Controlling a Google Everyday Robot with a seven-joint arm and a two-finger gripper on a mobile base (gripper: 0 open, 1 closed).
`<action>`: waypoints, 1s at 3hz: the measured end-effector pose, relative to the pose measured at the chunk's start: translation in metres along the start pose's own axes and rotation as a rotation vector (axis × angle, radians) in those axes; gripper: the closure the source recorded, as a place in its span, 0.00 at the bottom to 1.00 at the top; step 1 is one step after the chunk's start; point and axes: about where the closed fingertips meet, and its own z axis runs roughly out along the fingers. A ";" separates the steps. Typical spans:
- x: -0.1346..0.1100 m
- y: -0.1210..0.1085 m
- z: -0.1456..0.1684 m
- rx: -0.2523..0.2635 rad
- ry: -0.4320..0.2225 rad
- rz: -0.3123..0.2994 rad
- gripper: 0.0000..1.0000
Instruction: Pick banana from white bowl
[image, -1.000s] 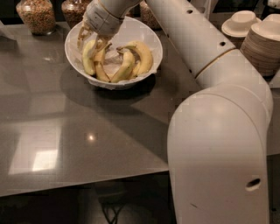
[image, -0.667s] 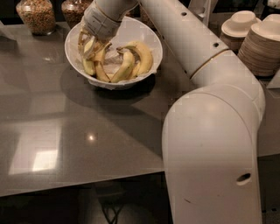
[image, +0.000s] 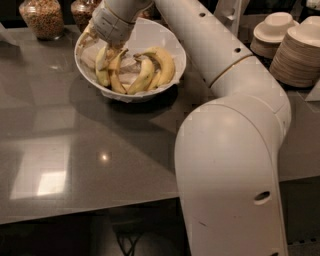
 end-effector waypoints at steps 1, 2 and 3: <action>0.000 -0.001 -0.002 -0.001 0.000 0.000 0.38; 0.016 -0.001 -0.022 0.003 0.052 0.003 0.38; 0.029 -0.002 -0.045 0.019 0.104 0.011 0.44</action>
Offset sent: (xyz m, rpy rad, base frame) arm 0.0384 -0.0368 0.0551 0.0110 -0.0957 -0.0787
